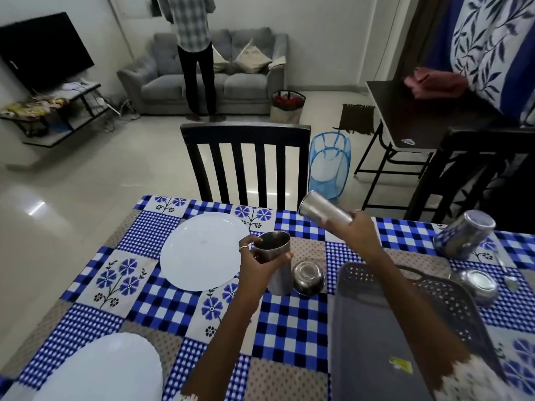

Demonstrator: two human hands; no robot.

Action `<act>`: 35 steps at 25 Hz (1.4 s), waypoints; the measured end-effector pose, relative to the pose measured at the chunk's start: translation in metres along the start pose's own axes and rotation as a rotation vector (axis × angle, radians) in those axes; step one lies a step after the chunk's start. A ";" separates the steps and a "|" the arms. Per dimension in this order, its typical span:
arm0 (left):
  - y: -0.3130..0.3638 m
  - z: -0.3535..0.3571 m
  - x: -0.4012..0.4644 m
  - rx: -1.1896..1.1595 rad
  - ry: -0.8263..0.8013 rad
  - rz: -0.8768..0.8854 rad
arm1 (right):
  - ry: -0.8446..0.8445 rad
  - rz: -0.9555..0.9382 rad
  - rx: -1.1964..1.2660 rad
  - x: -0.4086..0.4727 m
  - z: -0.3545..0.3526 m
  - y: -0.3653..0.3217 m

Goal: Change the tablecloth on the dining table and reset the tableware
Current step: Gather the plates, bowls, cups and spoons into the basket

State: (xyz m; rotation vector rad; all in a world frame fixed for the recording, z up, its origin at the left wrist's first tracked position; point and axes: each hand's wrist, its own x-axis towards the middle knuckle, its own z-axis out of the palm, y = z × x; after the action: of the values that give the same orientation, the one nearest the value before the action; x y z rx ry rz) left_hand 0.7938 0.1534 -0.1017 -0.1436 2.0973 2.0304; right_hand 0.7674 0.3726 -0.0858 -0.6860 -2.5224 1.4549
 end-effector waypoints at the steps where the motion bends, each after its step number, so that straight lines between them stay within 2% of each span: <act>1: 0.004 0.002 0.002 0.054 -0.025 0.041 | -0.073 0.121 0.425 -0.020 -0.011 -0.003; 2: 0.008 0.005 0.003 0.129 -0.060 0.083 | -0.159 0.211 0.768 -0.040 -0.018 -0.006; 3: 0.013 0.011 0.001 0.199 -0.102 0.133 | -0.223 0.254 1.010 -0.057 -0.022 -0.009; 4: 0.018 0.020 -0.002 0.259 -0.144 0.178 | -0.257 0.259 1.126 -0.070 -0.024 -0.013; 6: 0.026 0.039 -0.010 0.310 -0.222 0.236 | -0.240 0.184 1.124 -0.085 -0.023 -0.022; 9: 0.034 0.067 -0.019 0.314 -0.277 0.297 | -0.153 0.059 0.783 -0.087 -0.028 -0.024; 12: 0.041 0.089 -0.023 0.308 -0.265 0.341 | -0.271 0.001 0.495 -0.085 -0.049 -0.016; 15: 0.045 0.112 -0.024 0.255 -0.286 0.372 | -0.309 0.007 0.515 -0.067 -0.081 0.004; 16: 0.045 0.121 -0.023 0.233 -0.280 0.356 | -0.258 0.018 0.525 -0.057 -0.097 0.014; 17: 0.042 0.130 -0.021 0.214 -0.259 0.334 | -0.135 0.017 0.419 -0.041 -0.114 0.028; 19: 0.039 0.152 -0.018 0.187 -0.186 0.289 | 0.160 -0.019 -0.144 0.003 -0.152 0.064; 20: 0.036 0.162 -0.016 0.174 -0.145 0.253 | 0.223 -0.018 -0.455 0.026 -0.171 0.086; 22: 0.033 0.181 -0.013 0.143 -0.077 0.179 | 0.109 0.101 -0.794 0.071 -0.202 0.132; 24: 0.028 0.192 -0.009 0.127 -0.054 0.112 | -0.091 0.139 -0.861 0.098 -0.215 0.163; 26: 0.025 0.200 -0.007 0.114 -0.067 0.071 | -0.065 0.095 -0.765 0.102 -0.214 0.180; 29: 0.026 0.202 -0.006 0.033 -0.044 -0.005 | 0.170 0.007 -0.653 0.084 -0.209 0.185; 30: 0.027 0.201 -0.006 -0.010 -0.022 -0.026 | 0.261 -0.010 -0.495 0.077 -0.210 0.188; 32: 0.032 0.199 -0.007 -0.078 0.028 -0.070 | 0.421 -0.002 0.055 0.053 -0.218 0.183; 33: 0.034 0.198 -0.008 -0.120 0.053 -0.083 | 0.397 0.022 0.381 0.032 -0.222 0.174; 34: 0.038 0.198 -0.011 -0.171 0.076 -0.092 | 0.302 0.042 0.650 0.006 -0.223 0.165; 35: 0.042 0.199 -0.015 -0.229 0.097 -0.101 | 0.196 0.073 0.815 -0.023 -0.221 0.158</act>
State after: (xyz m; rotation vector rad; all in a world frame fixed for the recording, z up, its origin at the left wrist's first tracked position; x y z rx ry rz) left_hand 0.8171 0.3519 -0.0621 -0.3840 1.8620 2.2359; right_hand 0.9141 0.6021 -0.1028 -0.7045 -1.5480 2.0893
